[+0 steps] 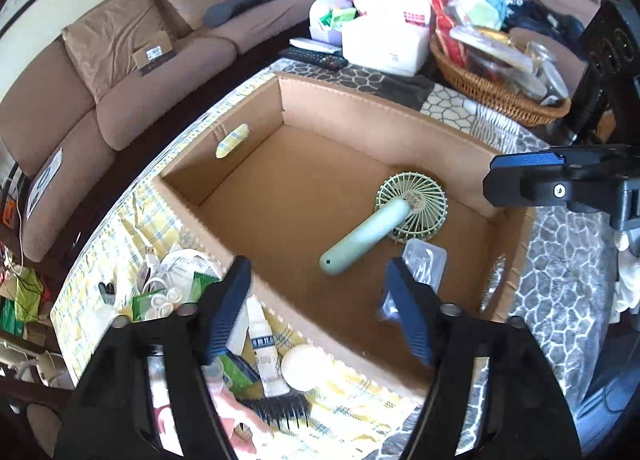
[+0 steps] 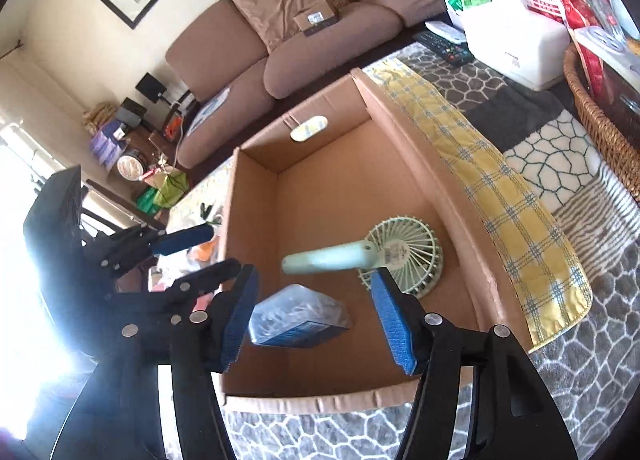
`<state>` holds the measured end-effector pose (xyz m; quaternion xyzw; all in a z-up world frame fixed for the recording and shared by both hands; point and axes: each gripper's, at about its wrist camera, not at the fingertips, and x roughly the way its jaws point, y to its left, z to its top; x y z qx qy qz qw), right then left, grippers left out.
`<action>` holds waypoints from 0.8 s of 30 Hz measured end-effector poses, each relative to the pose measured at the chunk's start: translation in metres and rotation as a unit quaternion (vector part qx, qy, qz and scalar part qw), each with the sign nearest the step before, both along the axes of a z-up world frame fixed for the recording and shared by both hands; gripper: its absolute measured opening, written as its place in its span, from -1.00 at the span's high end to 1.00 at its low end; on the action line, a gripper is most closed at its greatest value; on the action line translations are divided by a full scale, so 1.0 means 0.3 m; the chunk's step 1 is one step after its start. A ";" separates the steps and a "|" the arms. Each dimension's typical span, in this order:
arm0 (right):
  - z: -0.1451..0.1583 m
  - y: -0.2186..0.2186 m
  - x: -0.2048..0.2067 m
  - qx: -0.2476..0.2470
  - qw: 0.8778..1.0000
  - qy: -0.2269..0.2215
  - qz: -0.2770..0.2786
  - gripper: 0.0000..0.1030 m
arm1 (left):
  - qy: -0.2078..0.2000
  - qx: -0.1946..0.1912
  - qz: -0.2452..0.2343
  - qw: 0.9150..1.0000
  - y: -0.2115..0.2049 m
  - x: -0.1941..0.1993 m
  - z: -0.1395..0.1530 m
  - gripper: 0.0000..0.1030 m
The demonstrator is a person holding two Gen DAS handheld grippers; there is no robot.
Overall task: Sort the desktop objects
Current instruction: 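Carry the fan into the cardboard box and open the left gripper, then reach both grippers toward the pink fuzzy headband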
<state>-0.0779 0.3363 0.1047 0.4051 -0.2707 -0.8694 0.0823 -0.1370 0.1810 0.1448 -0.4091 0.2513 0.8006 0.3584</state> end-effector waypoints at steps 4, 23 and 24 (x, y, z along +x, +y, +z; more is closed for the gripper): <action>0.094 -0.106 0.056 0.020 0.999 0.033 0.023 -0.69 | -0.002 0.046 0.031 0.998 -0.186 0.078 0.063 -1.00; 0.047 -0.772 0.152 0.098 0.983 0.052 0.143 -0.99 | -0.041 0.168 0.256 0.951 -1.163 0.324 -0.067 -1.00; 0.030 -0.806 0.149 0.100 0.982 0.051 0.149 -0.99 | -0.044 0.171 0.264 0.948 -1.184 0.324 -0.086 -1.00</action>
